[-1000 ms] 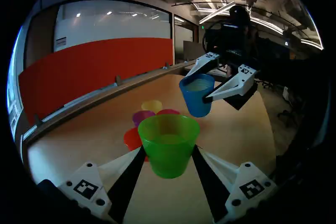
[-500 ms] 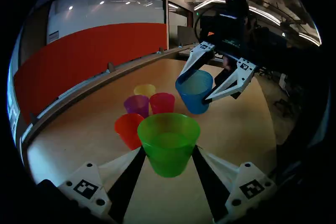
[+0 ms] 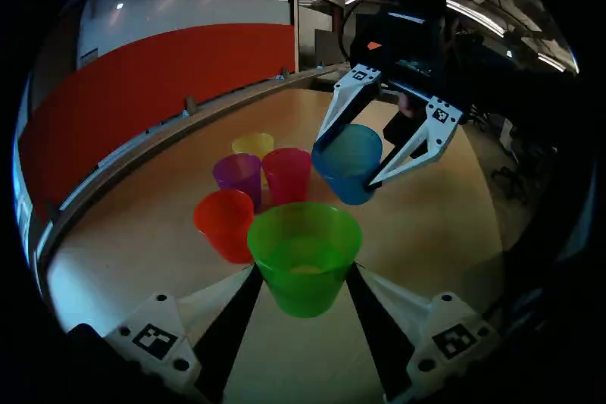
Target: Pour water
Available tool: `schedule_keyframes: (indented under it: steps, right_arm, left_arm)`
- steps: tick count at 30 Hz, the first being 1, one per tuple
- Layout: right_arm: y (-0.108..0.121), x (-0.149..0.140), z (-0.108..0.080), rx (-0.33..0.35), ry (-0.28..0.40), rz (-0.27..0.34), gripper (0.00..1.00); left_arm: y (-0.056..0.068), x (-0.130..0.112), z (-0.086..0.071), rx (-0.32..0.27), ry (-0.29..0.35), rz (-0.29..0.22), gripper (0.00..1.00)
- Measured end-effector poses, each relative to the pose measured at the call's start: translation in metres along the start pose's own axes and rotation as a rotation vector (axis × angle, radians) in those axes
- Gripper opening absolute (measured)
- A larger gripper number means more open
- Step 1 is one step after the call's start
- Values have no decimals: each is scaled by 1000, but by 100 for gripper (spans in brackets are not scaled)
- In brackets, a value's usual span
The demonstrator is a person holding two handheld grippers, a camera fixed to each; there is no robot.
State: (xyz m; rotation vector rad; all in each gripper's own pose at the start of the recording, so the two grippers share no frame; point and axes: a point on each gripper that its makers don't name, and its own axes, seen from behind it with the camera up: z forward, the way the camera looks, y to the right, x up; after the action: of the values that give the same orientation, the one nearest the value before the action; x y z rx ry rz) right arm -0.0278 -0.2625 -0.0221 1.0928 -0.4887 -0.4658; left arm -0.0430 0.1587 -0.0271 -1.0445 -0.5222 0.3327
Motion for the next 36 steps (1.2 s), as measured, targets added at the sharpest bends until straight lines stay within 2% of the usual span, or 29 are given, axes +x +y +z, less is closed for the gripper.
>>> schedule_keyframes:
  steps: [15, 36]
  right_arm:
    - [-1, -19, 15, 30, -52, -6, 92]
    - [-6, -26, 29, 58, -62, -9, 92]
  left_arm:
    - [-1, -14, 13, -21, -43, 0, 79]
    - [3, -23, 28, -38, -87, 27, 79]
